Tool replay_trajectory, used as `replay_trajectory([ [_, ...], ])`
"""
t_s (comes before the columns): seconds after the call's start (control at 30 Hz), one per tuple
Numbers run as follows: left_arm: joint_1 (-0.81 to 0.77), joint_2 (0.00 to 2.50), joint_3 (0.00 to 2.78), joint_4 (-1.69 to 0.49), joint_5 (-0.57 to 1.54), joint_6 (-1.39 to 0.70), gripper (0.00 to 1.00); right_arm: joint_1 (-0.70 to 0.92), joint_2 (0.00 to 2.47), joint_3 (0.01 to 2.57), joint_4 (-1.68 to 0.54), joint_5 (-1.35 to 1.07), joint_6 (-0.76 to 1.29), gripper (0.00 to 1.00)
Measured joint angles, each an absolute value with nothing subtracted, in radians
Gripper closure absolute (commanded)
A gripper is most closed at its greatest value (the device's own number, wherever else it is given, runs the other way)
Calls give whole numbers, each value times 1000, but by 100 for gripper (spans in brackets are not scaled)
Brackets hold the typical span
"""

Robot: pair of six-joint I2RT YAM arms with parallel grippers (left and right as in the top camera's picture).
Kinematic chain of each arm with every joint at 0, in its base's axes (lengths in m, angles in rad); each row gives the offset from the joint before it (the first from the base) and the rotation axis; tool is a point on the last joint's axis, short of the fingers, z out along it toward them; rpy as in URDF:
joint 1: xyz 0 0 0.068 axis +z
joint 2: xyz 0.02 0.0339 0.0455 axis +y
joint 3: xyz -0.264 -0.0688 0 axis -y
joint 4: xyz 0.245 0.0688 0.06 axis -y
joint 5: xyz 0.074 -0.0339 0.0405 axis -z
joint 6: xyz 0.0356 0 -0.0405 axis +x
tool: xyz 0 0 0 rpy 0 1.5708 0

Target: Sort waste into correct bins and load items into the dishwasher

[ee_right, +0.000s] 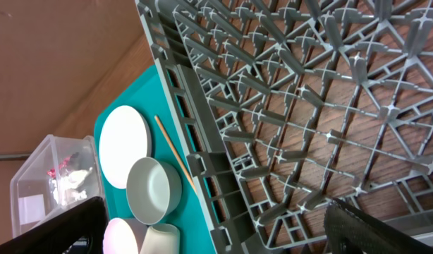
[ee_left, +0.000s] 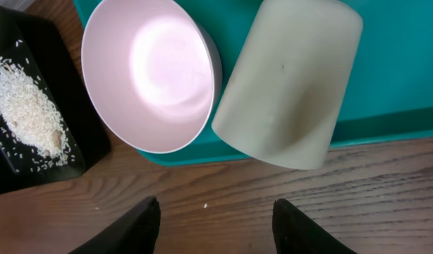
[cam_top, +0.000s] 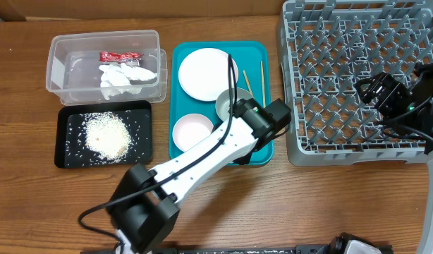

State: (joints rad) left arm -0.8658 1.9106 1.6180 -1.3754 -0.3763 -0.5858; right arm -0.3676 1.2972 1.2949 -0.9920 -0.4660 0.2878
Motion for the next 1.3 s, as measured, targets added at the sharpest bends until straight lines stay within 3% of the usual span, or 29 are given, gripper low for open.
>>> replay_trajectory([
  [0.23, -812, 1738, 1477, -1199, -260, -538, 51, -368, 1297, 1295, -996, -466, 288, 0],
  [0.43, -651, 1587, 1258, -992, -49, -437, 53, -368, 1297, 1295, -1005, -466, 287, 0],
  [0.6, -548, 1523, 1106, -964, 27, -410, 54, -368, 1297, 1295, -1005, -464, 287, 0],
  [1.07, -648, 1479, 999, -777, 3, -166, 46, -368, 1307, 1295, -1007, -464, 287, 0],
  [1.1, -648, 1479, 991, -775, -9, -144, 44, -368, 1309, 1295, -1007, -464, 287, 0],
  [1.13, -648, 1479, 985, -773, -19, -122, 34, -368, 1311, 1295, -1007, -464, 287, 0],
  [1.17, -648, 1479, 982, -772, -28, -95, 18, -368, 1312, 1295, -1008, -464, 288, 0],
  [1.2, -648, 1480, 980, -765, -38, -74, 11, -368, 1315, 1295, -1008, -464, 288, 0],
  [1.3, -648, 1480, 978, -720, -68, -22, 0, -368, 1320, 1295, -1008, -464, 287, 0],
])
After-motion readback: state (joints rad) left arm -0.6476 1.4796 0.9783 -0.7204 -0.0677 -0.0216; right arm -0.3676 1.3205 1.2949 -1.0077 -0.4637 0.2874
